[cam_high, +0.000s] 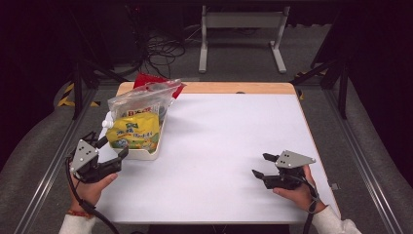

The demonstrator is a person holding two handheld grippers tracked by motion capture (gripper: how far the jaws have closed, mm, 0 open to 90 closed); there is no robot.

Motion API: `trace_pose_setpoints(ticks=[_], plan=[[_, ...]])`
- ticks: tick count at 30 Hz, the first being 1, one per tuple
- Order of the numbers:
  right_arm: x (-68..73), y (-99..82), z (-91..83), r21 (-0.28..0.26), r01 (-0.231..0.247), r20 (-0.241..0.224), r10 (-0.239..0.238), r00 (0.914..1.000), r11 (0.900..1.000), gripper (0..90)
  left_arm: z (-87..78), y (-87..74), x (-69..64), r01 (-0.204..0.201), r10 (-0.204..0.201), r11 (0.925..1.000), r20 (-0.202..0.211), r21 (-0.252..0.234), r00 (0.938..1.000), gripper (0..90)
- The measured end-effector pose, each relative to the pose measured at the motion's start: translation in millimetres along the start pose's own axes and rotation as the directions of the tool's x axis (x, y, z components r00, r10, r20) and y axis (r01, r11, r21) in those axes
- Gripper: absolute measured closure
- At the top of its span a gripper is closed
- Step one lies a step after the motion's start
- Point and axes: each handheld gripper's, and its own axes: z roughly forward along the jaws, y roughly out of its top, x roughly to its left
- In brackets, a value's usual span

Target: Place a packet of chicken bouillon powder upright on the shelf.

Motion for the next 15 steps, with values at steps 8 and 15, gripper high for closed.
trace_pose_setpoints(ticks=[8, 15], plan=[[-1.7, 0.0, -2.3, -0.003, -0.001, 0.012, 0.001, 0.9999, 1.0000, 29.2, -11.5, -0.7, -18.4, -0.005, 0.005, 0.9997, -0.020, -0.022, 0.9998, 17.0], [-0.6, -0.7, -1.5, 0.005, -0.001, 0.009, 0.001, 1.0000, 1.0000, 28.8, -16.3, -0.4, -12.3, 0.033, -0.033, 0.9987, -0.004, -0.039, 0.9995, 30.8]])
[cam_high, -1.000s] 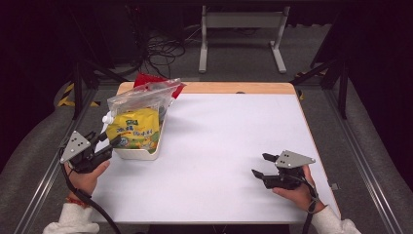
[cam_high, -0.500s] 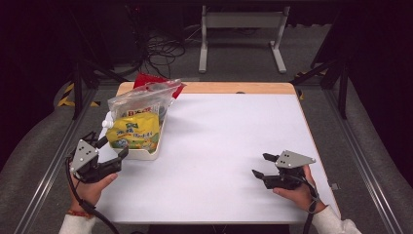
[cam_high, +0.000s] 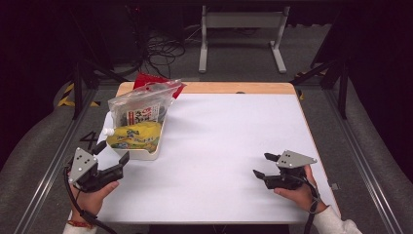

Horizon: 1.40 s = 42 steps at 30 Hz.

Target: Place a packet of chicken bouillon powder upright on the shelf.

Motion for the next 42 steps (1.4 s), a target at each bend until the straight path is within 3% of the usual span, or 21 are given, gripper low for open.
trace_pose_setpoints(ticks=[3, 5, 13, 16, 19, 20, 24, 27, 30, 33, 35, 36, 42], plan=[[0.9, -0.1, 0.8, 0.002, 0.004, -0.002, -0.004, 1.0000, 1.0000, 28.7, -0.5, -5.8, -1.5, -0.028, 0.028, 0.9990, 0.007, 0.035, 0.9996, 28.6], [0.5, -0.1, 0.7, 0.002, 0.002, -0.002, -0.002, 1.0000, 1.0000, 28.6, -0.6, -8.5, -4.6, -0.050, 0.051, 0.9976, -0.010, 0.049, 0.9987, 26.7], [-0.6, 0.0, -3.2, -0.004, -0.001, 0.010, 0.001, 1.0000, 1.0000, 28.3, 3.1, -10.2, -23.0, -0.088, 0.085, 0.9943, 0.047, 0.060, 0.9952, 21.3], [-0.5, -0.2, -5.8, -0.006, -0.001, 0.017, 0.001, 0.9999, 1.0000, 28.2, 9.0, -9.4, -37.6, -0.138, 0.132, 0.9881, 0.087, 0.068, 0.9874, 20.2], [0.7, -2.7, -10.5, -0.001, 0.013, 0.035, -0.013, 0.9993, 0.9999, 27.7, 14.4, -8.9, -50.4, -0.164, 0.153, 0.9840, 0.133, 0.070, 0.9792, 19.7], [0.7, -2.7, -10.5, -0.001, 0.013, 0.035, -0.013, 0.9993, 0.9999, 27.7, 14.4, -8.9, -50.4, -0.164, 0.153, 0.9840, 0.133, 0.070, 0.9792, 19.5], [0.2, -6.9, -18.8, 0.001, 0.011, 0.059, -0.011, 0.9982, 0.9999, 26.0, 24.1, -11.6, -67.0, -0.201, 0.180, 0.9754, 0.202, 0.090, 0.9627, 19.0], [-0.2, -12.0, -23.9, 0.003, 0.012, 0.077, -0.013, 0.9969, 0.9999, 24.6, 33.3, -14.1, -81.9, -0.235, 0.199, 0.9650, 0.260, 0.116, 0.9450, 16.9], [-0.7, -17.7, -28.7, 0.013, 0.017, 0.096, -0.018, 0.9952, 0.9998, 21.6, 41.7, -15.1, -94.6, -0.277, 0.225, 0.9518, 0.316, 0.131, 0.9217, 14.3], [0.2, -24.6, -32.7, 0.033, 0.020, 0.119, -0.024, 0.9927, 0.9992, 18.8, 50.5, -18.4, -102.0, -0.286, 0.217, 0.9468, 0.367, 0.147, 0.9047, 13.3], [1.8, -28.5, -35.3, 0.033, 0.026, 0.121, -0.030, 0.9922, 0.9991, 17.7, 55.9, -21.0, -105.7, -0.301, 0.222, 0.9394, 0.379, 0.164, 0.8984, 12.5], [2.8, -30.4, -36.4, 0.041, 0.027, 0.128, -0.032, 0.9912, 0.9988, 16.9, 58.8, -22.1, -106.9, -0.299, 0.215, 0.9397, 0.391, 0.167, 0.8948, 12.0], [6.4, -41.6, -45.1, 0.041, 0.016, 0.140, -0.022, 0.9899, 0.9990, 12.0, 71.4, -23.8, -110.6, -0.314, 0.212, 0.9295, 0.414, 0.194, 0.8850, 10.2]])
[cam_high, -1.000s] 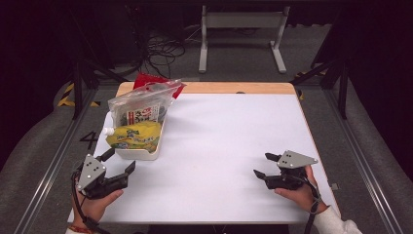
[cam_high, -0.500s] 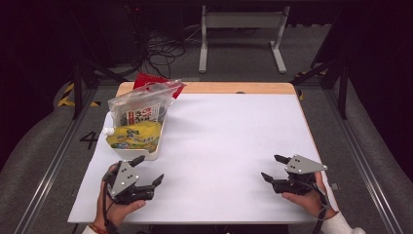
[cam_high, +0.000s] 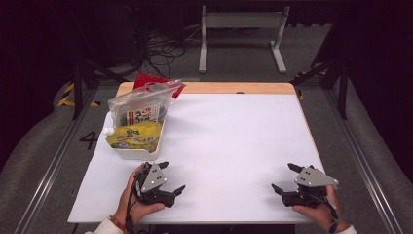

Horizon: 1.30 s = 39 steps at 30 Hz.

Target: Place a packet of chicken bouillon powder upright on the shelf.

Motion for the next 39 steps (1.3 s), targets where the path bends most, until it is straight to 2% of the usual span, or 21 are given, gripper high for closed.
trace_pose_setpoints(ticks=[5, 11, 18, 25, 32, 39], plan=[[0.8, -5.1, -6.3, -0.009, -0.018, -0.001, 0.018, 0.9998, 0.9998, 9.8, 7.5, 1.9, 0.9, -0.012, 0.012, 0.9998, 0.020, 0.014, 0.9997, 9.7], [3.0, -5.6, -10.1, -0.005, -0.011, 0.032, 0.011, 0.9994, 0.9999, 10.5, 11.4, 1.5, 2.1, -0.031, 0.030, 0.9991, 0.038, 0.030, 0.9988, 9.1], [3.8, -6.3, -8.8, 0.000, -0.007, 0.042, 0.007, 0.9991, 1.0000, 11.0, 12.9, 1.4, 4.1, -0.014, 0.013, 0.9996, 0.044, 0.025, 0.9990, 8.8], [2.8, -6.3, -7.7, -0.002, -0.011, 0.046, 0.011, 0.9989, 0.9999, 10.9, 14.8, 1.4, 2.6, -0.032, 0.030, 0.9986, 0.041, 0.043, 0.9987, 8.7], [1.7, -5.4, -7.9, -0.007, -0.016, 0.063, 0.017, 0.9979, 0.9998, 11.2, 13.0, 1.4, 4.4, -0.016, 0.015, 0.9994, 0.039, 0.031, 0.9991, 8.8], [0.8, -6.0, -4.3, 0.002, -0.013, 0.065, 0.013, 0.9978, 0.9999, 11.3, 14.9, 0.5, 5.2, -0.012, 0.011, 0.9992, 0.044, 0.038, 0.9990, 8.7]])
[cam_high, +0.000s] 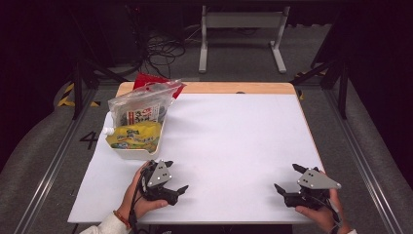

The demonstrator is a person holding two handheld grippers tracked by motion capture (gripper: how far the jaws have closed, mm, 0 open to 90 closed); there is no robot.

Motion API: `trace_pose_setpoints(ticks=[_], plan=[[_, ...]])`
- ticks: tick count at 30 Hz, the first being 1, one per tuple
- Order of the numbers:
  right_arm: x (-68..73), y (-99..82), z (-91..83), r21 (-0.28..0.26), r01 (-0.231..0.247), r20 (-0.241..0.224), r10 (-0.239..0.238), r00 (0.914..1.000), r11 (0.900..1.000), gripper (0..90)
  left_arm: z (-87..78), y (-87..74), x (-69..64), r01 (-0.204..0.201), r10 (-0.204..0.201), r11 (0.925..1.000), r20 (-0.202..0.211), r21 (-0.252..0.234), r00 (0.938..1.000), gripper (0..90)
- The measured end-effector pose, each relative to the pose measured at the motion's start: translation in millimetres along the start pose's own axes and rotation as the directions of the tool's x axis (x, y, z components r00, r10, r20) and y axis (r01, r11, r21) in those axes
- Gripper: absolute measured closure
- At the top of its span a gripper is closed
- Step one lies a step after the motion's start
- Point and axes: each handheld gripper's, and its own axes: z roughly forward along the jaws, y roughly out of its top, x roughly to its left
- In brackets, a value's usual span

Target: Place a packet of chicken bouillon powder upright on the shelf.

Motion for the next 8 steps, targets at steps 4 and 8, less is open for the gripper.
trace_pose_setpoints(ticks=[4, 8], plan=[[0.5, 0.4, -0.8, -0.001, -0.003, 0.011, 0.003, 0.9999, 1.0000, 11.1, 0.3, 0.5, -1.1, -0.008, 0.008, 1.0000, 0.004, 0.002, 1.0000, 8.5], [-0.6, 0.6, -0.7, -0.003, -0.010, 0.014, 0.010, 0.9998, 0.9999, 11.1, 1.0, -0.2, -1.9, -0.015, 0.015, 0.9998, 0.004, 0.011, 0.9999, 8.5]])
